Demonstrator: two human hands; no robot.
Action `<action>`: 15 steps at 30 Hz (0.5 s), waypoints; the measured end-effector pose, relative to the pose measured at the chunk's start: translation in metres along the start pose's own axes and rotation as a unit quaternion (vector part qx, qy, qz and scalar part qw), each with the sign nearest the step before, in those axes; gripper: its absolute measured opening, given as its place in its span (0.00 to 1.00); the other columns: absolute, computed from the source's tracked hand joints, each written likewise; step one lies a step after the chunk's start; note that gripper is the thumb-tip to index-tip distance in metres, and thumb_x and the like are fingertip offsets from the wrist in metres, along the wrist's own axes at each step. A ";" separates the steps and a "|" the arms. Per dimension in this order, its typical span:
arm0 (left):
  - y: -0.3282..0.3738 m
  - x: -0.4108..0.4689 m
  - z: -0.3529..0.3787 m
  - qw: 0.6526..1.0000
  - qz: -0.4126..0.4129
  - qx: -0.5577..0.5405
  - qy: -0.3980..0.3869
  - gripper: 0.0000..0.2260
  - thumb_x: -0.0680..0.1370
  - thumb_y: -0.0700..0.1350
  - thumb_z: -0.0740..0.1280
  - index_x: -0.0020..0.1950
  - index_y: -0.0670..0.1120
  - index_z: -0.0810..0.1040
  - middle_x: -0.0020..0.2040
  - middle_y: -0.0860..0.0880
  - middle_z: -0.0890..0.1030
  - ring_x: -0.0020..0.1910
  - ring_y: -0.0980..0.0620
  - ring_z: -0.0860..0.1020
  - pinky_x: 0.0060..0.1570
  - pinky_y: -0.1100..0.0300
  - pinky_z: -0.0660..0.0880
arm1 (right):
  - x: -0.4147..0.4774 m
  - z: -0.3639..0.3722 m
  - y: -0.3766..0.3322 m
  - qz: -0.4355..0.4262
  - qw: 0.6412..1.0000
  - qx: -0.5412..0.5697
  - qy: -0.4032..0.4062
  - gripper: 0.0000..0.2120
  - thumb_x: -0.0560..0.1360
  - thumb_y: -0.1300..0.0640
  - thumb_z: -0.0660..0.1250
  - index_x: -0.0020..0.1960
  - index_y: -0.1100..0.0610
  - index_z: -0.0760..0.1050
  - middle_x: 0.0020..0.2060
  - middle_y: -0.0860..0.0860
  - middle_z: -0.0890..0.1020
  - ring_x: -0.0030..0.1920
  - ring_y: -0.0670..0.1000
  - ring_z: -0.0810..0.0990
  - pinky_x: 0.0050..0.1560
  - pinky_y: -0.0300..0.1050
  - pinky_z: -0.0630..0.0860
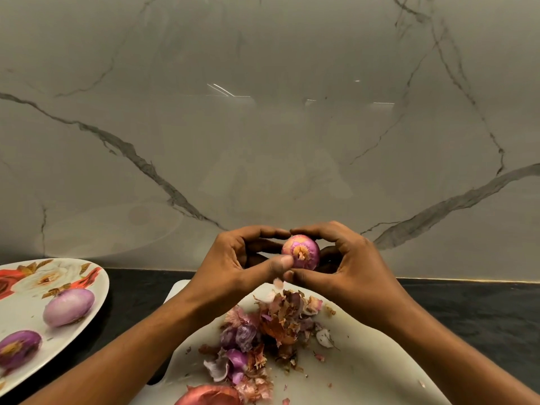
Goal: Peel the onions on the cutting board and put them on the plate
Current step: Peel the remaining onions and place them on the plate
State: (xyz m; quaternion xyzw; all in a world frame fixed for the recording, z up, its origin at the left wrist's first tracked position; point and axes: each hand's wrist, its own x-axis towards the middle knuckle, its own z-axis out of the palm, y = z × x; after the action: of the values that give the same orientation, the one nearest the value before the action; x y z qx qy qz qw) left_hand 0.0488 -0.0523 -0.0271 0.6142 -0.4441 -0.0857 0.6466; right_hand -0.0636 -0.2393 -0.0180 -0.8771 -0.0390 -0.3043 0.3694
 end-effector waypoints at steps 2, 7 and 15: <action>0.000 0.000 0.002 1.000 0.006 -0.011 0.003 0.20 0.73 0.39 0.77 0.65 0.43 0.83 0.55 0.45 0.88 0.53 0.44 0.88 0.51 0.53 0.85 | 0.000 0.000 0.000 0.004 1.000 0.021 -0.010 0.27 0.68 0.50 0.83 0.66 0.45 0.80 0.56 0.41 0.83 0.52 0.44 0.85 0.49 0.38 0.84; 0.001 0.001 -0.003 0.998 0.010 -0.066 0.002 0.18 0.71 0.36 0.76 0.61 0.41 0.84 0.54 0.42 0.88 0.56 0.43 0.87 0.52 0.56 0.85 | 0.000 -0.002 -0.002 0.011 0.995 0.091 -0.024 0.30 0.67 0.56 0.83 0.67 0.48 0.81 0.56 0.42 0.86 0.55 0.43 0.86 0.53 0.39 0.84; -0.003 0.003 -0.007 0.997 0.020 -0.073 -0.006 0.13 0.75 0.37 0.74 0.59 0.41 0.87 0.54 0.39 0.88 0.55 0.39 0.87 0.54 0.47 0.85 | 0.002 -0.003 0.002 0.048 0.985 0.158 -0.039 0.30 0.65 0.59 0.84 0.65 0.51 0.82 0.54 0.46 0.88 0.55 0.48 0.87 0.54 0.45 0.85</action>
State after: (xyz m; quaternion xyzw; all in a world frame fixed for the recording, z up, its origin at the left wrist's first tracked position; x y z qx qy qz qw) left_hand 0.0570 -0.0500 -0.0273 0.5561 -0.4525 -0.1089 0.6886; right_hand -0.0632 -0.2431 -0.0163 -0.8197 -0.0592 -0.2419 0.5159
